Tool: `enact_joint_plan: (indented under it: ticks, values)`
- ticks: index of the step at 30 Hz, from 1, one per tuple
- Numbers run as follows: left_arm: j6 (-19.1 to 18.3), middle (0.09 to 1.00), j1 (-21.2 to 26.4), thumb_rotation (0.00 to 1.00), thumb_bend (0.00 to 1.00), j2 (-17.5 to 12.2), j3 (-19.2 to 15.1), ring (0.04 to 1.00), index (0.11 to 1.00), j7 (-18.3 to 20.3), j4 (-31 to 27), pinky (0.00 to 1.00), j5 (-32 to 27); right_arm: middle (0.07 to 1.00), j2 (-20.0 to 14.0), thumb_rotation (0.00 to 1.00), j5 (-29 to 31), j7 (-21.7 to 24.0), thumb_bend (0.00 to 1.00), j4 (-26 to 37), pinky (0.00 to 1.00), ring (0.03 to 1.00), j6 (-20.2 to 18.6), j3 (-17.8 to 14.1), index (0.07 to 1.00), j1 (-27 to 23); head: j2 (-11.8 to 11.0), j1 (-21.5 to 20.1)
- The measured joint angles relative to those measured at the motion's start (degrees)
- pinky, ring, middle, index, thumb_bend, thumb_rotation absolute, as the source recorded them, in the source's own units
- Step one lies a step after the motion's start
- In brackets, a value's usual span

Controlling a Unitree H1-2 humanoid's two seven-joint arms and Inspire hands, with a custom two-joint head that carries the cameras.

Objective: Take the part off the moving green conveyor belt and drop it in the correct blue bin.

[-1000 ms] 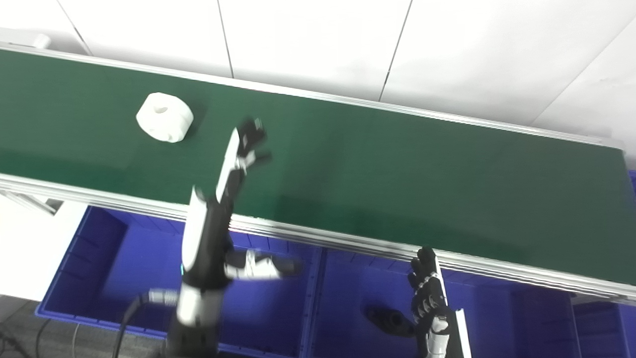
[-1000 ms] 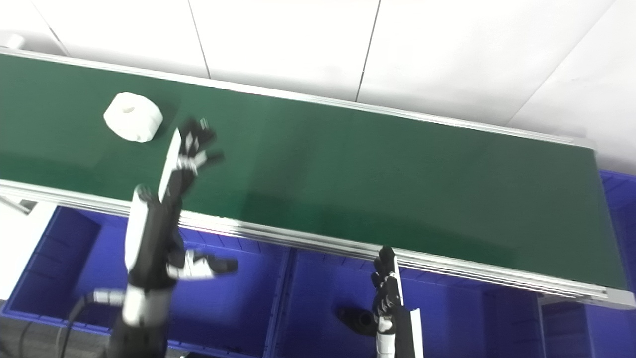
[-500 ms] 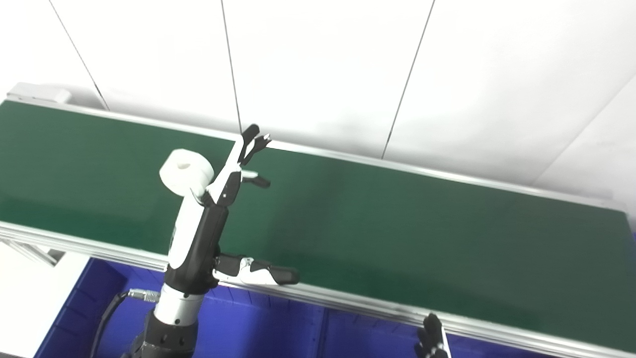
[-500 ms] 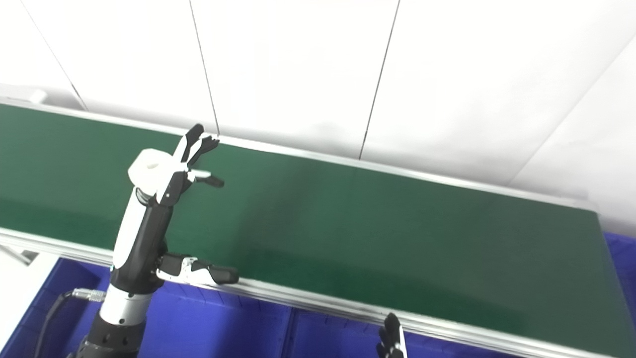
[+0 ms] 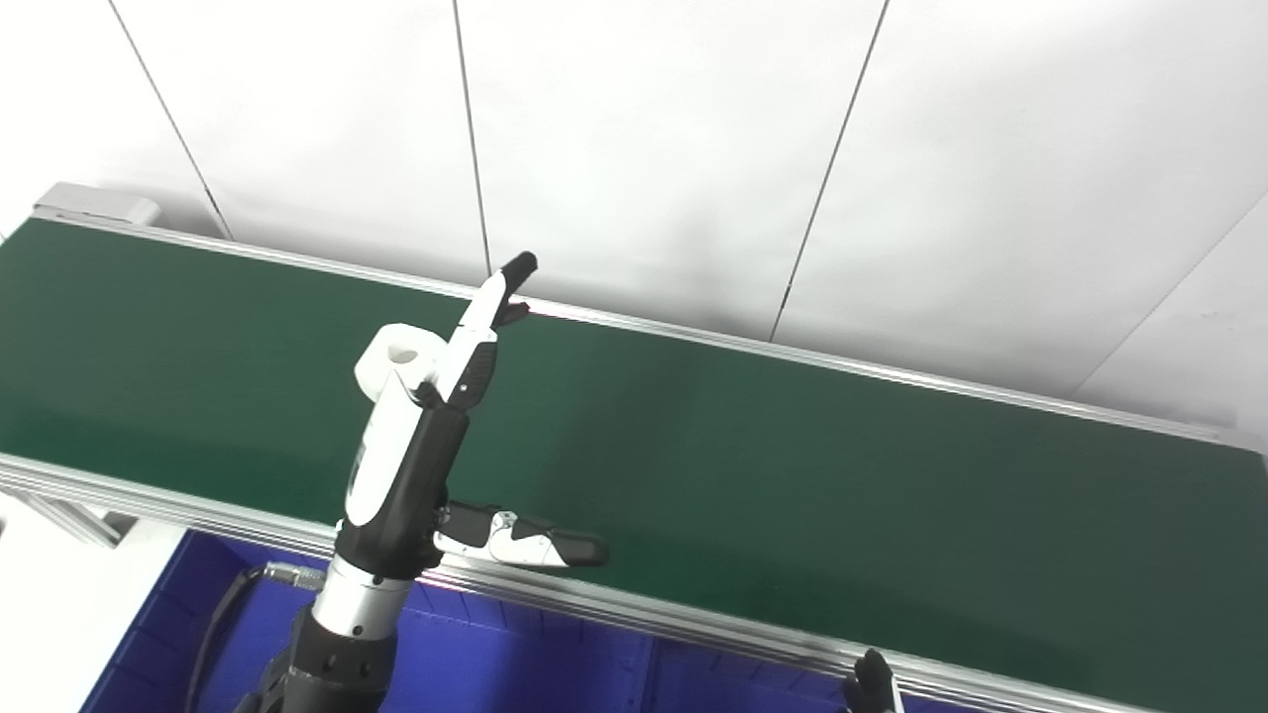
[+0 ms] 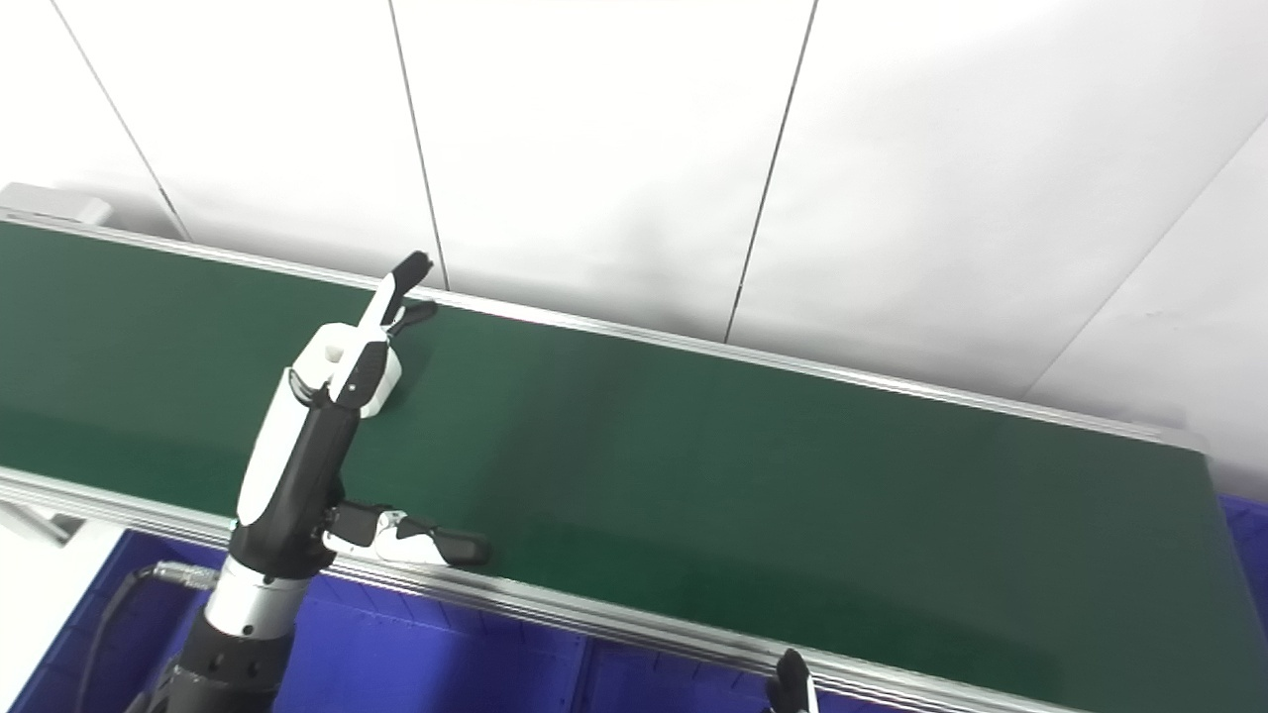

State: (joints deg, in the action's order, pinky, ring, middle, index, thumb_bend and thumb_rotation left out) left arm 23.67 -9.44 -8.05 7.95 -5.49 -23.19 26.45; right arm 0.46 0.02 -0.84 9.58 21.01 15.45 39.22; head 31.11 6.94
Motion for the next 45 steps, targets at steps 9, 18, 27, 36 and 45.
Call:
enact_joint_plan:
  ticks: [9,18,27,36,45]
  values:
    - [-3.26,0.942,7.91,0.39,0.97,-6.17,-4.04,0.979,0.919,7.02,-0.13,1.0,7.6,1.0,-0.04,1.0,1.1,0.12,0.92,-0.01,1.0,1.0,0.0,-0.47,1.0,-0.36,-0.26,0.79]
    - [-4.41,0.943,17.1,0.34,1.0,-14.2,-3.98,0.967,0.817,11.57,9.21,1.0,15.3,1.0,0.02,1.0,1.3,0.12,0.92,-0.17,1.0,1.0,0.0,-0.75,1.0,-0.58,-0.09,0.44]
    - [-8.47,0.944,22.14,0.33,1.0,-17.24,-1.19,0.935,0.896,18.64,14.71,0.92,18.31,1.0,0.0,1.0,1.01,0.12,0.92,-0.81,1.0,1.0,0.0,-0.75,1.0,-0.96,0.26,-0.26]
    - [-12.65,0.908,27.81,0.28,1.0,-17.42,3.97,0.893,0.917,26.92,22.62,0.88,18.2,1.0,0.06,1.0,0.77,0.12,0.93,-0.81,1.0,1.0,0.0,-0.71,1.0,-1.08,0.62,-0.79]
    - [-14.21,0.903,32.83,0.17,1.0,-17.68,8.05,0.877,0.895,29.46,30.73,0.85,19.62,1.0,0.12,1.0,0.59,0.11,0.92,-0.81,1.0,1.0,0.0,-0.7,1.0,-1.12,1.05,-1.14]
